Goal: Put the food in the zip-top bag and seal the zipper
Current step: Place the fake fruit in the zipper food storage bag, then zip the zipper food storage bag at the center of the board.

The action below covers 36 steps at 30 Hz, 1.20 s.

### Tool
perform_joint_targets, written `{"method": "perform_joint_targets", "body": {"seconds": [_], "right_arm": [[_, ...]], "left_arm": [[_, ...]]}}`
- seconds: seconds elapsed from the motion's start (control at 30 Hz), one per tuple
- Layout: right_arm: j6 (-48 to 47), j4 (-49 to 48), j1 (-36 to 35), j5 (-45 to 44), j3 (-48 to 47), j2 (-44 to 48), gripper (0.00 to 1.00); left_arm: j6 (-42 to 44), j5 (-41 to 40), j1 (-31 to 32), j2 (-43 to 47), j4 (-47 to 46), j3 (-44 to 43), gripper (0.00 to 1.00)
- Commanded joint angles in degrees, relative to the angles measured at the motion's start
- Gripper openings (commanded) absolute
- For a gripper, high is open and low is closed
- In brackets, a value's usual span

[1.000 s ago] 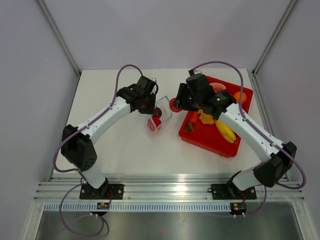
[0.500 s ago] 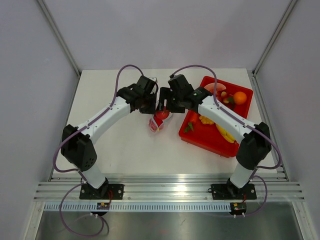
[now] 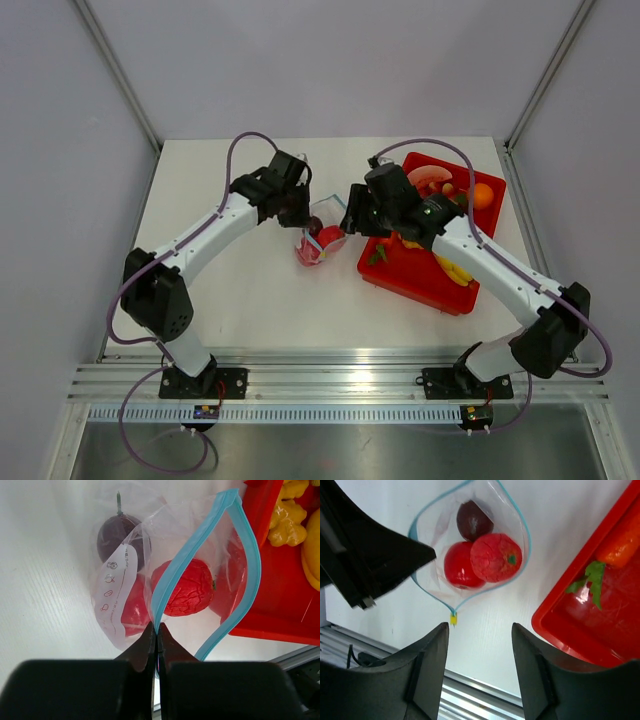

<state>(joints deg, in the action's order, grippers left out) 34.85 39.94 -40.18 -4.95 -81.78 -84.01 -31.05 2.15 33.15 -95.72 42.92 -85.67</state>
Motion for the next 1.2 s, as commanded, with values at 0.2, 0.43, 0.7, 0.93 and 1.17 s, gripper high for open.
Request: {"method": "perform_joint_targets", "body": {"seconds": [0.2, 0.43, 0.7, 0.93, 1.17], "right_arm": [[-0.7, -5.7, -8.6, 0.0, 10.0, 4.1, 0.65], [-2.8, -26.1, -10.4, -6.6, 25.8, 11.3, 0.61], [-10.7, -46.1, -10.4, -5.5, 34.6, 9.7, 0.69], [-18.1, -59.5, -11.6, -2.0, 38.8, 8.4, 0.69], [-17.2, -60.9, -11.8, 1.6, 36.3, 4.4, 0.61]], "left_arm": [[-19.5, -5.8, -0.7, 7.6, -5.6, 7.9, 0.00], [-36.5, -11.4, -0.6, 10.6, -1.4, 11.6, 0.00], [-40.8, -15.2, -0.7, 14.8, 1.6, 13.1, 0.00], [-42.3, -14.9, -1.1, 15.0, 3.0, 12.6, 0.00], [-43.4, -13.8, -1.3, 14.7, 3.3, 12.3, 0.00]]}}
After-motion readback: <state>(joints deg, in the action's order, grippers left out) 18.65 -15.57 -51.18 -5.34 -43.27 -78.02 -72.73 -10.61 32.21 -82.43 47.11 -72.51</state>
